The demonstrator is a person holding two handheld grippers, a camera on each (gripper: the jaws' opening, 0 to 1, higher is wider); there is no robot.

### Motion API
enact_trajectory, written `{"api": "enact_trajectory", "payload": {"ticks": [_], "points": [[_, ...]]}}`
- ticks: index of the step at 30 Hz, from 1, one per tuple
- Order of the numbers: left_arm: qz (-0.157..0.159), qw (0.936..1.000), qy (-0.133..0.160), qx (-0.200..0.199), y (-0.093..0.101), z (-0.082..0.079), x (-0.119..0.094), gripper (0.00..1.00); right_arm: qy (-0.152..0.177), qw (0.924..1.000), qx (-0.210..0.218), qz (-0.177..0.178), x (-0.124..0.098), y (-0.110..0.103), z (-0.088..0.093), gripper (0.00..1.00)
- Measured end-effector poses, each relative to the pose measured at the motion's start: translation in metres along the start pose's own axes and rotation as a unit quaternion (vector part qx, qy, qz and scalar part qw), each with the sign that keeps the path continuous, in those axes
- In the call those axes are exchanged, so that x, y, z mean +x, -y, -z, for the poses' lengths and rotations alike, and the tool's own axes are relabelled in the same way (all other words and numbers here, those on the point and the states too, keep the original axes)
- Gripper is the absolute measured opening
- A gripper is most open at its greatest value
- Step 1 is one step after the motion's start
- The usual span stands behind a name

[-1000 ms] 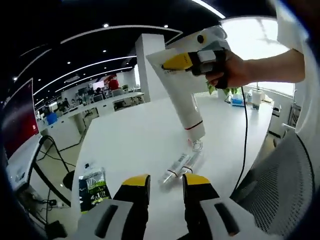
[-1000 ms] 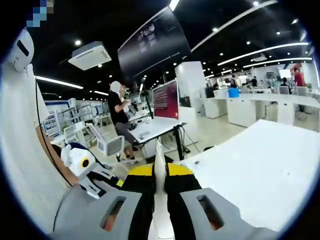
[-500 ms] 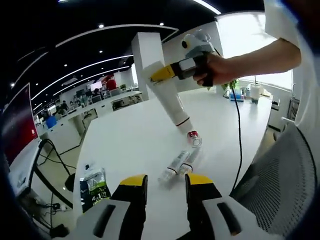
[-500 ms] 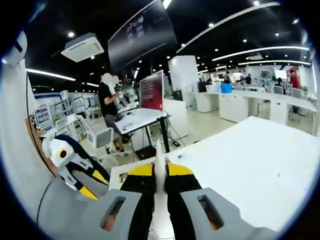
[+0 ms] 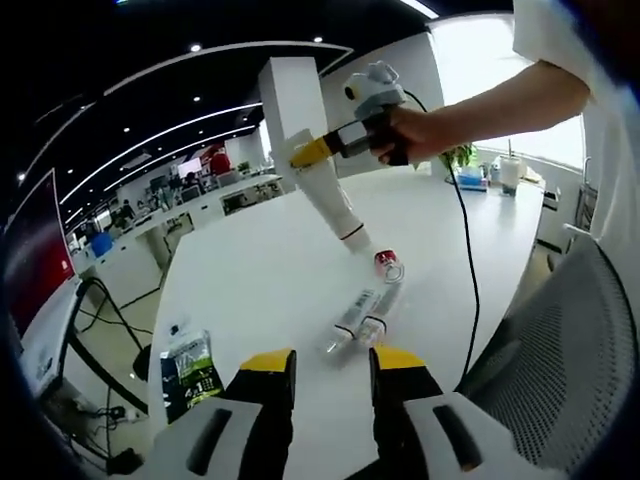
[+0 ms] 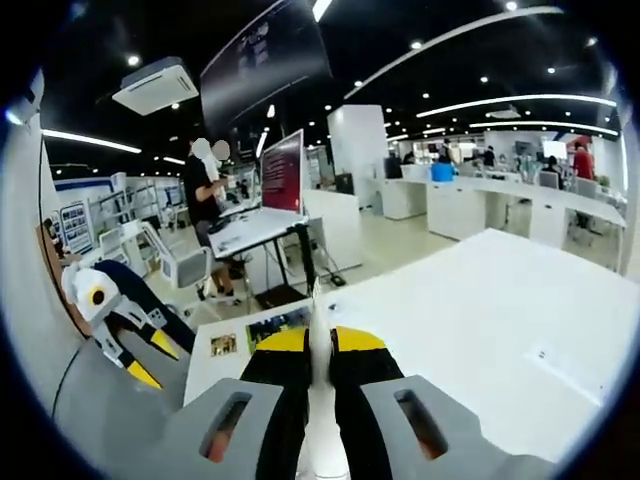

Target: Arrange the skincare products in the storage area until every visible bottle or jar stands upright without overlapping.

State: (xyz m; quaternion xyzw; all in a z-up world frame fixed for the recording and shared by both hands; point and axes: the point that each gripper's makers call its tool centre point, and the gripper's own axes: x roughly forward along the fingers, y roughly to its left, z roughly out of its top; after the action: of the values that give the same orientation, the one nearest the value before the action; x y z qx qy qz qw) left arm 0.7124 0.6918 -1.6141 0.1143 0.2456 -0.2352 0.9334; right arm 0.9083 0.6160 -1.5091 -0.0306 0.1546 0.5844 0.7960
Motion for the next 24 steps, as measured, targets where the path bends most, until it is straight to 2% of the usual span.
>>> {"api": "enact_trajectory", "payload": {"ticks": [4, 7, 17, 24], "points": [[-0.001, 0.9999, 0.011, -0.009, -0.001, -0.004, 0.0, 0.3, 0.002, 1.0, 0.006, 0.006, 0.001, 0.009, 0.003, 0.06], [-0.002, 1.0, 0.001, -0.009, 0.0, -0.002, 0.0, 0.3, -0.001, 0.9999, 0.007, 0.009, 0.003, 0.015, 0.005, 0.06], [-0.003, 1.0, 0.007, -0.004, 0.0, -0.005, 0.0, 0.29, -0.002, 0.9999, 0.002, 0.015, 0.012, 0.031, 0.004, 0.06], [-0.001, 1.0, 0.002, -0.002, 0.0, -0.002, 0.001, 0.28, -0.009, 0.9997, 0.003, 0.024, 0.016, 0.046, 0.016, 0.06]]}}
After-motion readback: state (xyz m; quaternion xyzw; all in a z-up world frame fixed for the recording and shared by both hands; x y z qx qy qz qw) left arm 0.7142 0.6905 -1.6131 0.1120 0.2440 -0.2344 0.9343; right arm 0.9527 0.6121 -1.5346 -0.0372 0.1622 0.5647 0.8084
